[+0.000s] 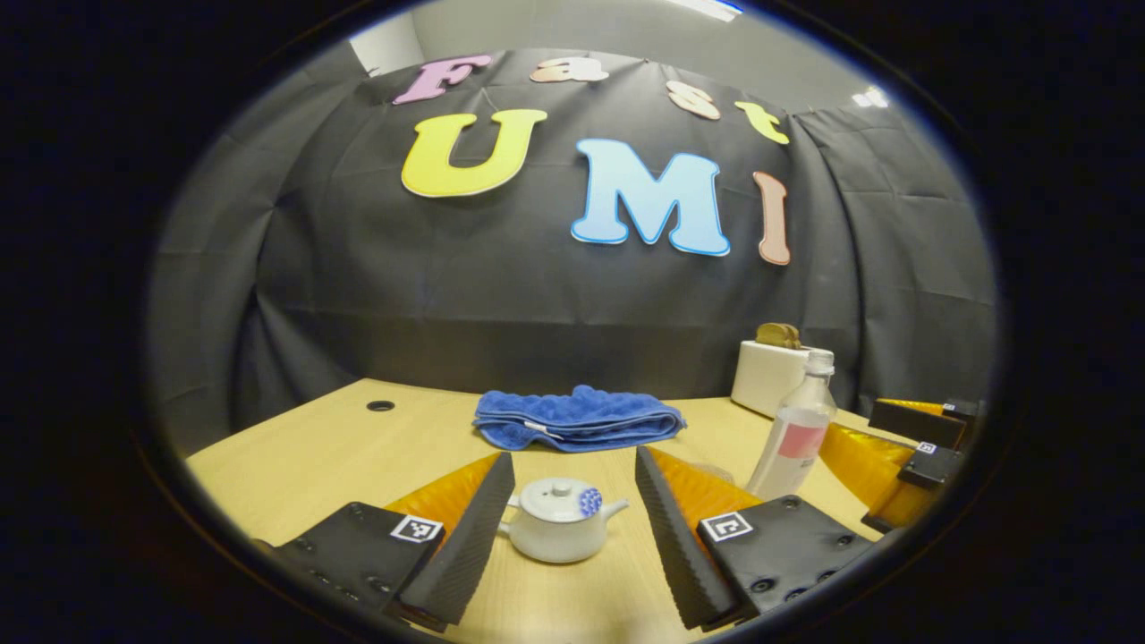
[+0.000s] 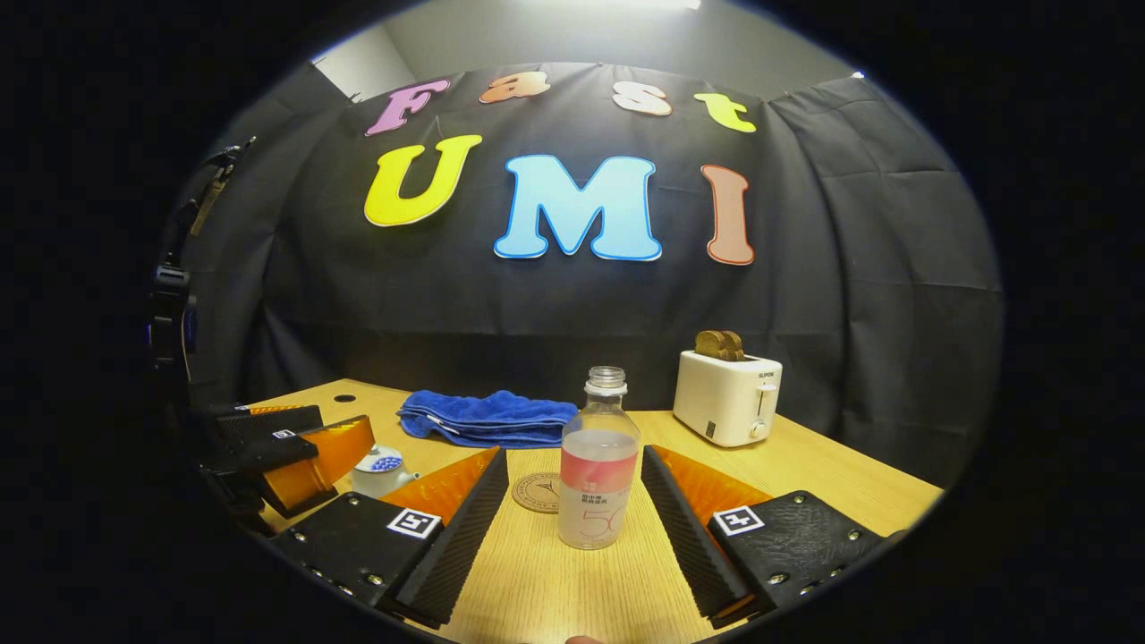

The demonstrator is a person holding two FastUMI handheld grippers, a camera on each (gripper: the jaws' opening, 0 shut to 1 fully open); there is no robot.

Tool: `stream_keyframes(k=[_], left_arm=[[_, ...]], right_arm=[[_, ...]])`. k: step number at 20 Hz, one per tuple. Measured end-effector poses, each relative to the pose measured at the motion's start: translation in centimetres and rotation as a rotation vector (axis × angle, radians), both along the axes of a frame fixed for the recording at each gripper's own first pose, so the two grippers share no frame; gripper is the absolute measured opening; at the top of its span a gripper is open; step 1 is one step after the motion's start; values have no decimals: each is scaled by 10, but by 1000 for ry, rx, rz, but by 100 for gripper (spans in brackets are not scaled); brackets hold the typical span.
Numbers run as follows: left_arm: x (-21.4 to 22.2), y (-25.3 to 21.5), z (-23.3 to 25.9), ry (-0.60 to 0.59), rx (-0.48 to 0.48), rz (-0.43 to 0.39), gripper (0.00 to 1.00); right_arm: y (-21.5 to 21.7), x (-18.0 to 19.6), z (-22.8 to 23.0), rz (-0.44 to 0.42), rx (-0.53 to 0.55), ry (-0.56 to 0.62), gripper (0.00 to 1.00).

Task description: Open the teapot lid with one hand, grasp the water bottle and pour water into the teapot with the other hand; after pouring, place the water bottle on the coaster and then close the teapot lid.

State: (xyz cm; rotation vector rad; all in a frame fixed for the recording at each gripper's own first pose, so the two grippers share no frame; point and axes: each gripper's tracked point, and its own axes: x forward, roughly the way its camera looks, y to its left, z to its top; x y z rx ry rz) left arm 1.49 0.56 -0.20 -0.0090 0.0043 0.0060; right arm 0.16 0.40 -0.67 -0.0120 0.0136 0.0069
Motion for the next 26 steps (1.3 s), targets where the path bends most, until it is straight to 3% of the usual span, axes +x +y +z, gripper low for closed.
stream_keyframes(k=[14,16,22,24,26], left_arm=[[34,2,-11,40,-30,-1,88],[41,3,-16,54,-31,0,80],[55,4,-28,89,2,5,78],[59,7,-32,97,0,16,68],[63,8,-39,113,7,18,66]], right_arm=[[-8,3,-17,-14,19,42,95],[-11,4,-20,-19,26,50,95],[-17,7,-32,-28,51,84,95],[-20,7,-37,-34,53,96,95],[-23,8,-39,-40,59,103,95]])
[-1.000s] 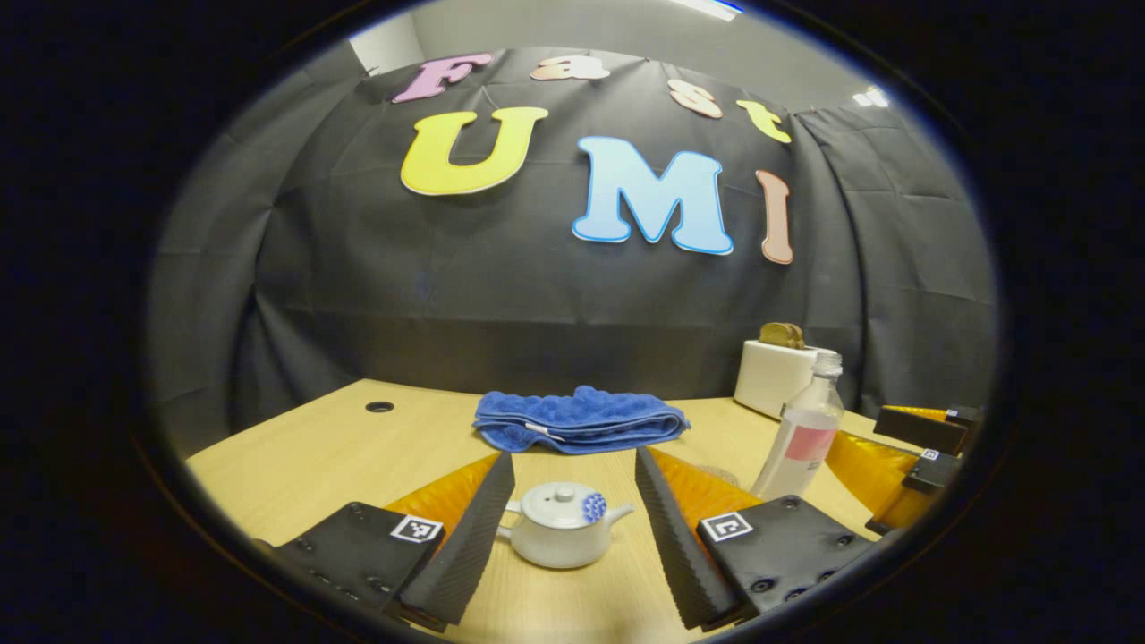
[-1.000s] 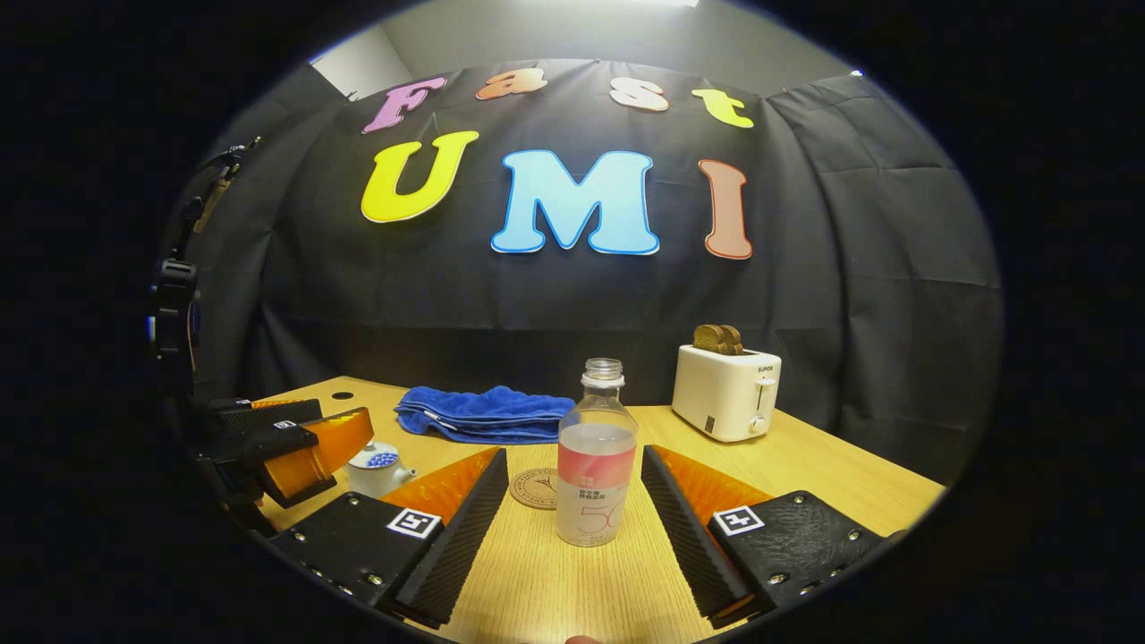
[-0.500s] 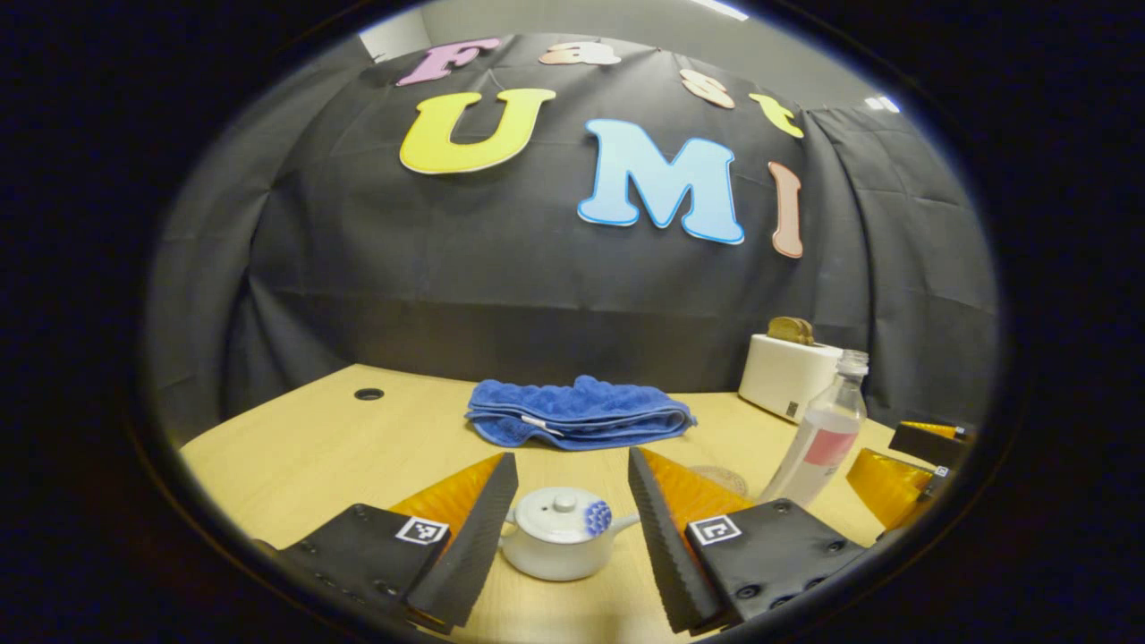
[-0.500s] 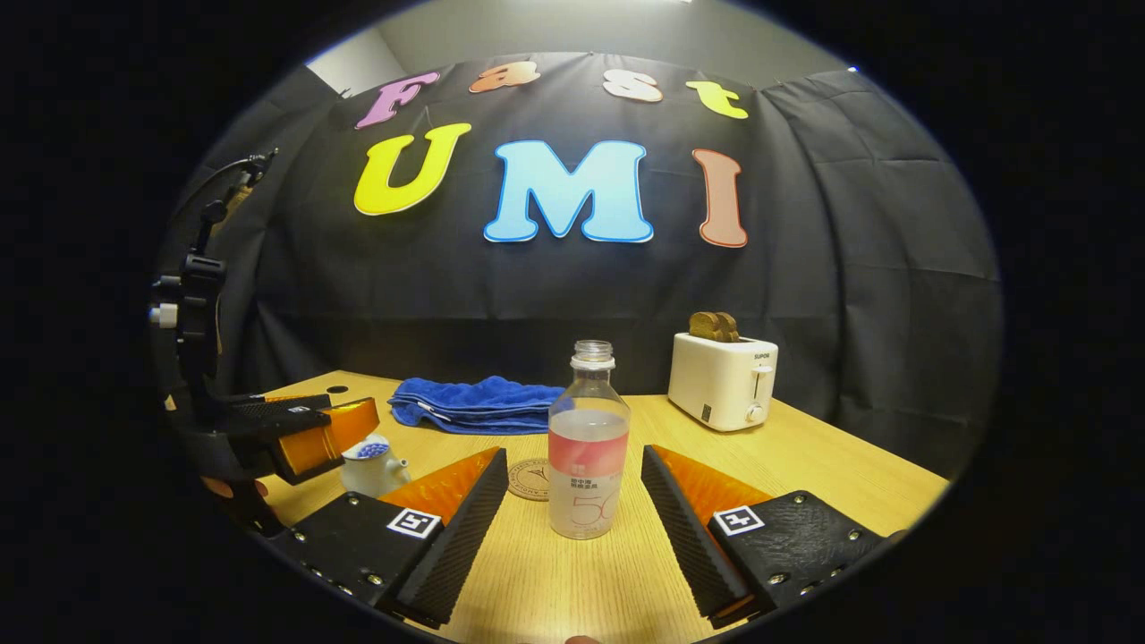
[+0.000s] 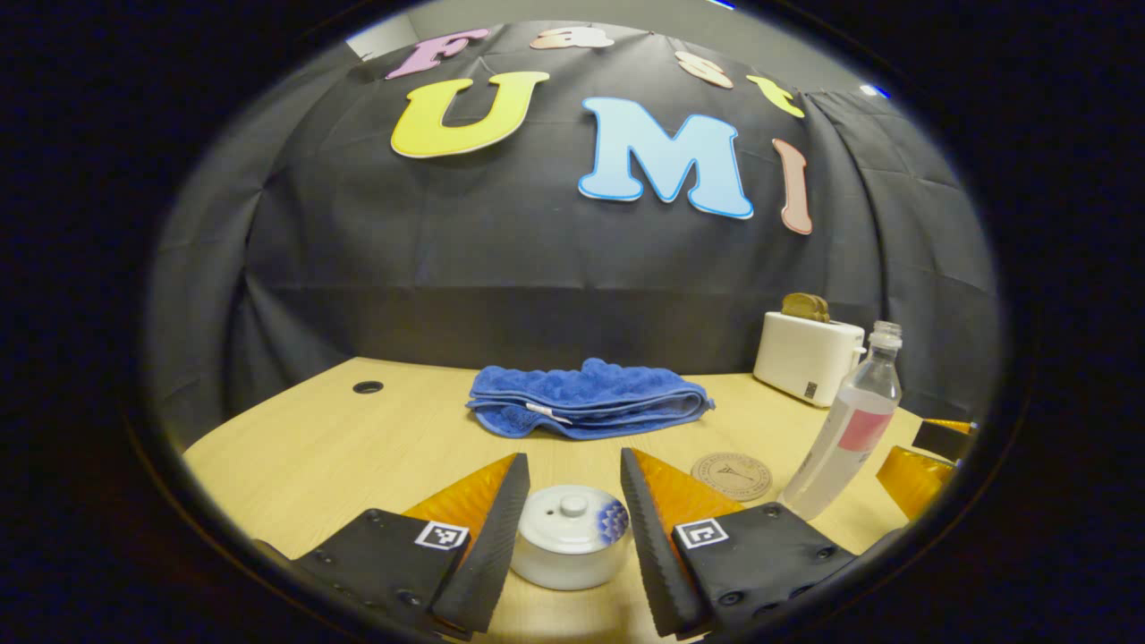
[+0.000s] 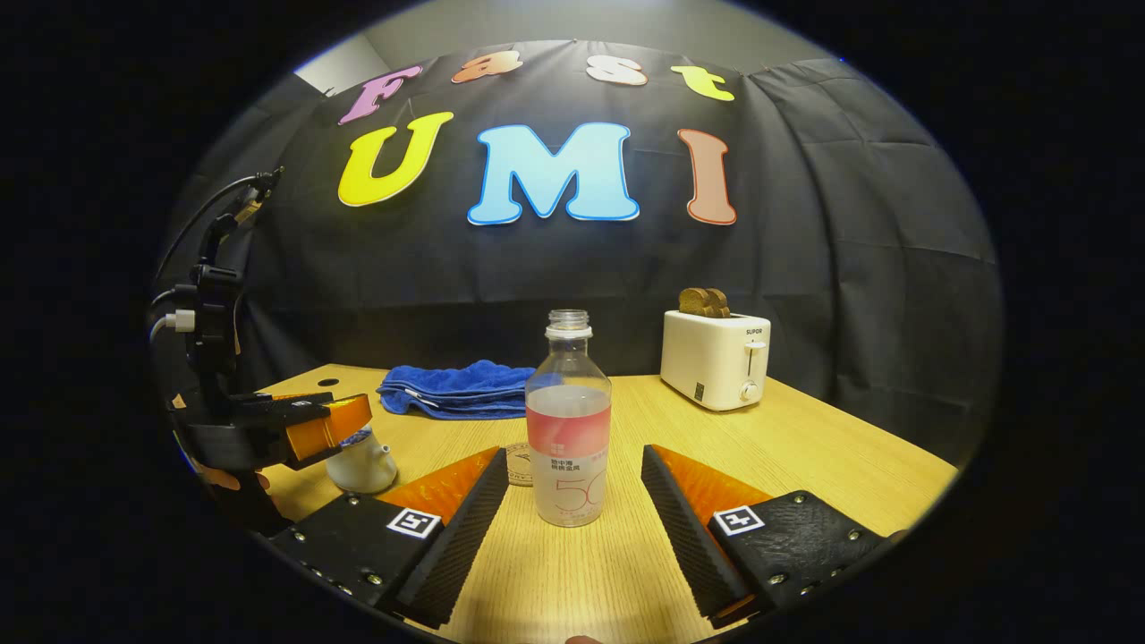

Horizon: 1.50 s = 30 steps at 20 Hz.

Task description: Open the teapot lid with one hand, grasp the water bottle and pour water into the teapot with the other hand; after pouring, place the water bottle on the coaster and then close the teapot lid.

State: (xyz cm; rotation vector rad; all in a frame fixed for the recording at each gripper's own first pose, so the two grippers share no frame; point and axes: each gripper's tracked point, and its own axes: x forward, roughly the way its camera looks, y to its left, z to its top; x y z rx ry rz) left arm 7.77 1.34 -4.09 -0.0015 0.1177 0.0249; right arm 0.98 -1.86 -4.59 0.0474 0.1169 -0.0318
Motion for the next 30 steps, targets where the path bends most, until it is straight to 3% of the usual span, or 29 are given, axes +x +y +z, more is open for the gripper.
stream_keyframes(k=[11,12,15,17,20,26,30], left_arm=[[7,7,-4,13,78,19,54],[13,7,-5,18,88,14,36],[7,2,-3,22,105,-6,35],[8,1,-3,18,110,-3,15],[8,1,-3,22,134,-1,15],[6,2,17,-36,43,-33,15],[3,15,38,-82,44,-26,15]], right_arm=[[-7,7,-7,-15,28,25,95],[-7,8,-8,-16,28,26,95],[-7,9,-9,-16,33,31,95],[-6,9,-11,-14,38,34,95],[-7,9,-12,-14,42,36,95],[-5,10,-10,-8,44,33,95],[-1,10,-11,3,44,40,95]])
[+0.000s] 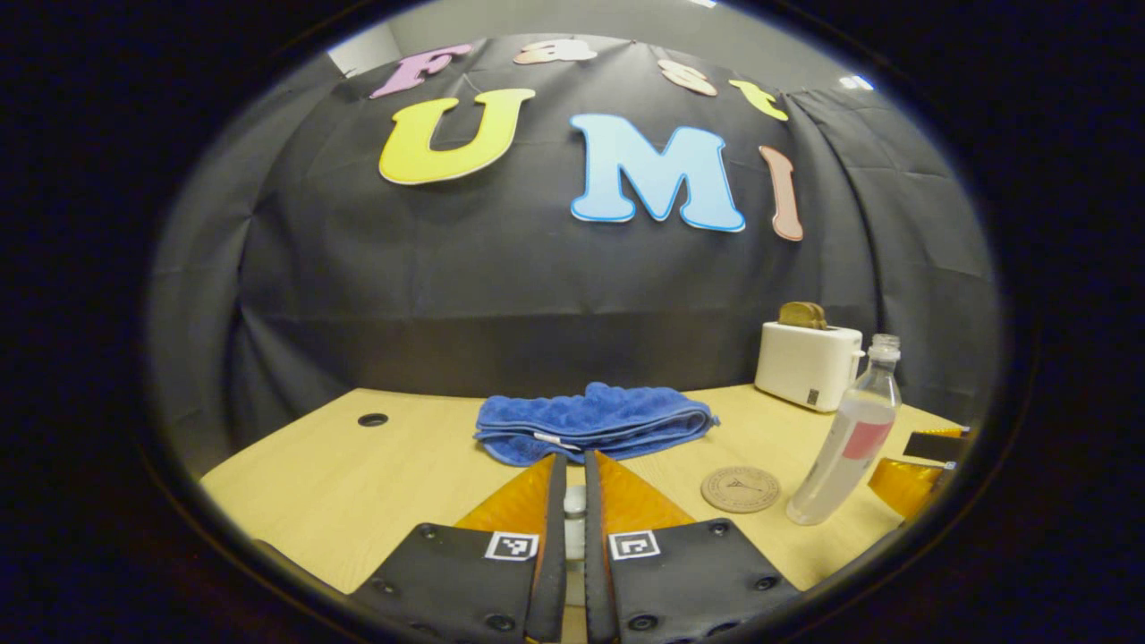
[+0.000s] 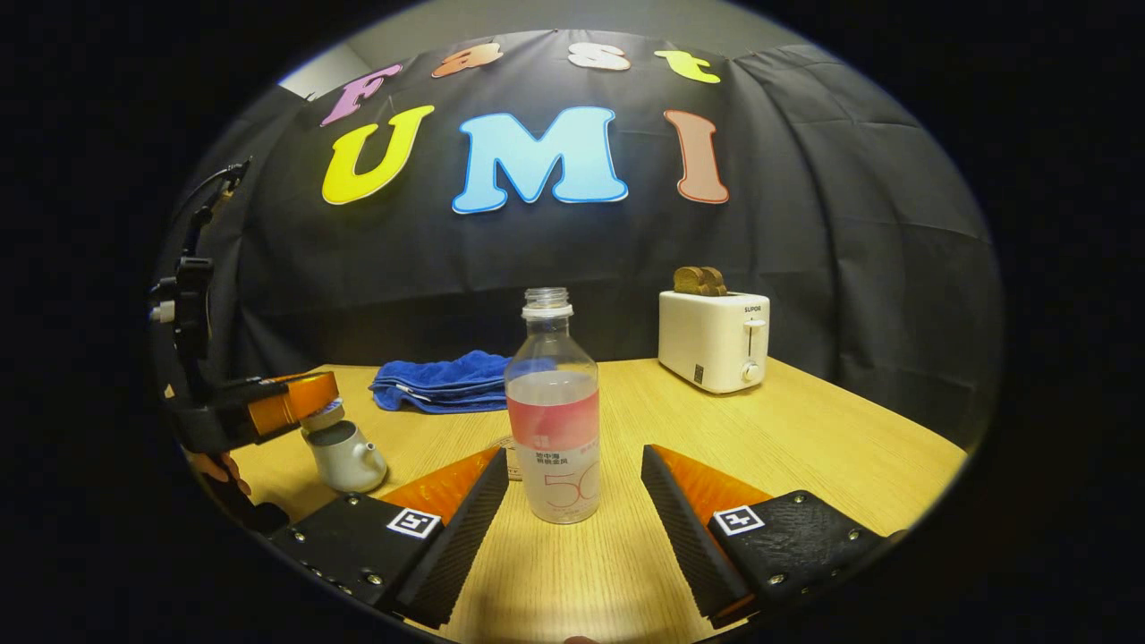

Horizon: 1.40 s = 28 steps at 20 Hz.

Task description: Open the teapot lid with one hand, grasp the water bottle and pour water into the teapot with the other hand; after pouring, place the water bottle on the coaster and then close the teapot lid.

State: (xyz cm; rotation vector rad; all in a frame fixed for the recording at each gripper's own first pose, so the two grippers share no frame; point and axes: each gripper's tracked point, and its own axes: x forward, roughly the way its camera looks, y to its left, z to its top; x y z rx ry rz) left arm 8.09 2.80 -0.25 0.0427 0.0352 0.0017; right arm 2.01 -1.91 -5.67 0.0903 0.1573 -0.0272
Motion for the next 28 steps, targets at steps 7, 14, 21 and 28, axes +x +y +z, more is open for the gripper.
stream_keyframes(k=[7,14,21,28], left_arm=[[1,74,15,-17,70,92,15],[-6,143,2,7,43,193,15],[-14,184,-15,41,-1,266,15],[-13,181,-21,61,-19,254,15]], right_arm=[[4,7,2,0,-33,3,95],[6,24,-6,-15,-38,34,95],[7,39,-18,-31,-59,67,95],[9,51,-27,-19,-30,92,92]])
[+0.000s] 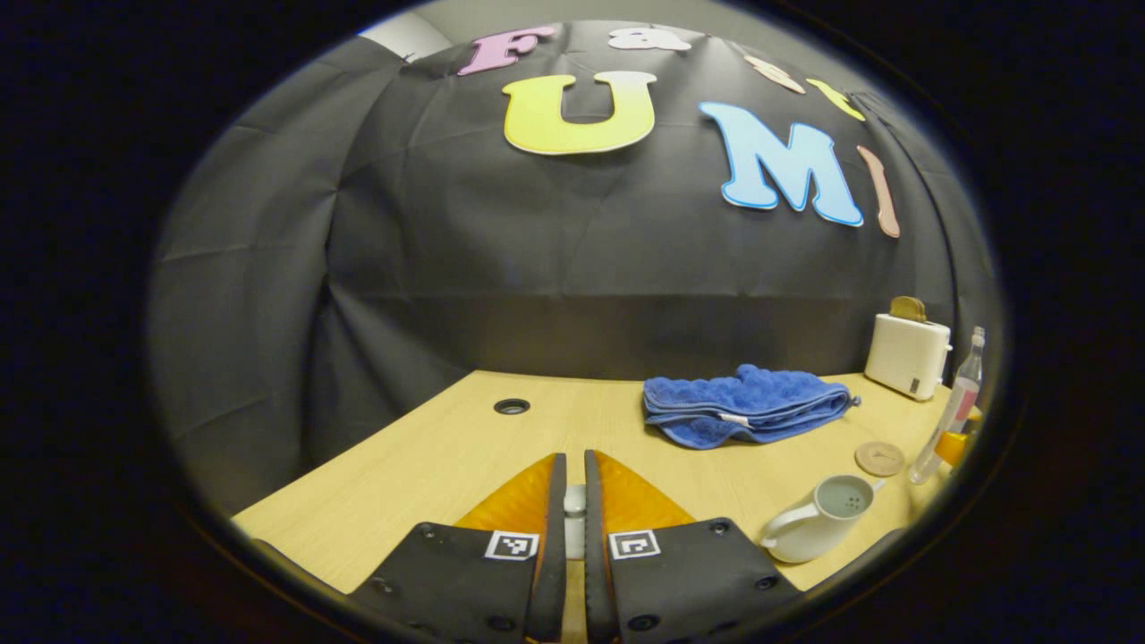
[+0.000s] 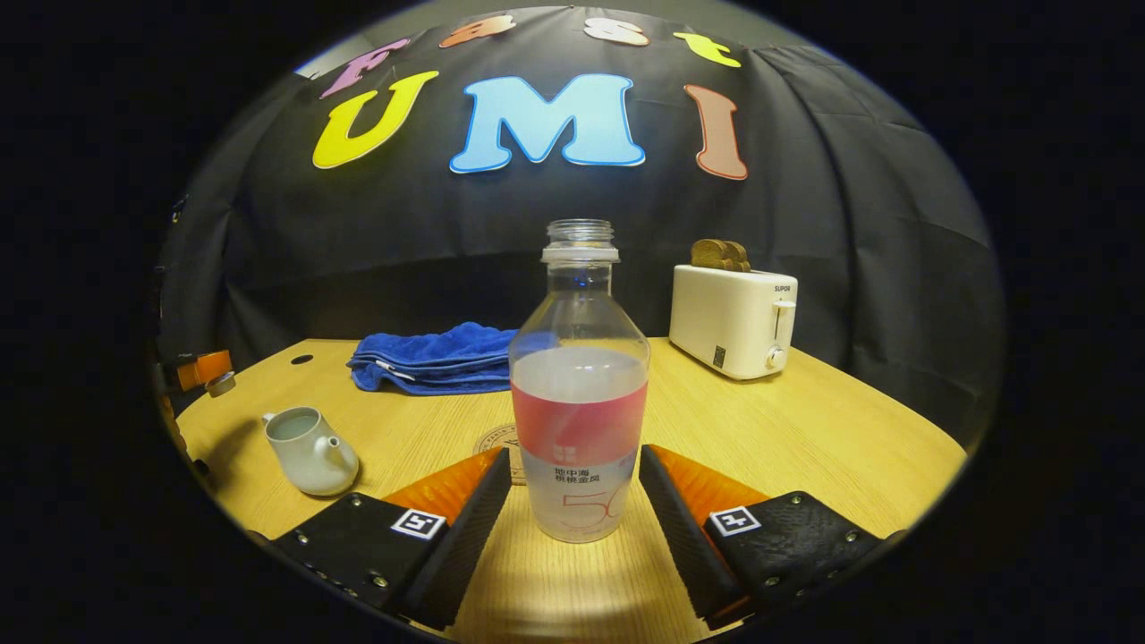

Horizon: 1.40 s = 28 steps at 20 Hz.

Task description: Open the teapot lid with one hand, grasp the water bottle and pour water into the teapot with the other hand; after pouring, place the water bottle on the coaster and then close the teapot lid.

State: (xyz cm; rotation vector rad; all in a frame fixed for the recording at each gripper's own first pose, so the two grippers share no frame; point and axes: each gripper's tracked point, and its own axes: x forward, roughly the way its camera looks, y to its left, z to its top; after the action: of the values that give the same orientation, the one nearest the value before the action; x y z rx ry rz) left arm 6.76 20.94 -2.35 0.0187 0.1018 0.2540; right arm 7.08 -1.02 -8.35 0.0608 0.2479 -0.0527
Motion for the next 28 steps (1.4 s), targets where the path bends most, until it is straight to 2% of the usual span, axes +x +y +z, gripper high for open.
stream_keyframes(k=[2,6,8,14,18,28], left_arm=[[-1,-1,1,1,-4,-5,15],[-1,-2,2,3,-6,-8,15],[-2,-2,3,4,-8,-10,15],[-2,-2,5,1,-10,-13,15],[-3,-4,7,0,-15,-20,15],[-4,-5,10,-2,-24,-36,15]], right_arm=[[0,1,1,7,14,4,81],[4,1,1,29,-1,-4,78],[6,0,8,30,-48,-24,78],[4,6,44,-10,-323,-119,77],[3,11,63,-36,-544,-165,77],[35,18,79,-24,-1063,-237,77]])
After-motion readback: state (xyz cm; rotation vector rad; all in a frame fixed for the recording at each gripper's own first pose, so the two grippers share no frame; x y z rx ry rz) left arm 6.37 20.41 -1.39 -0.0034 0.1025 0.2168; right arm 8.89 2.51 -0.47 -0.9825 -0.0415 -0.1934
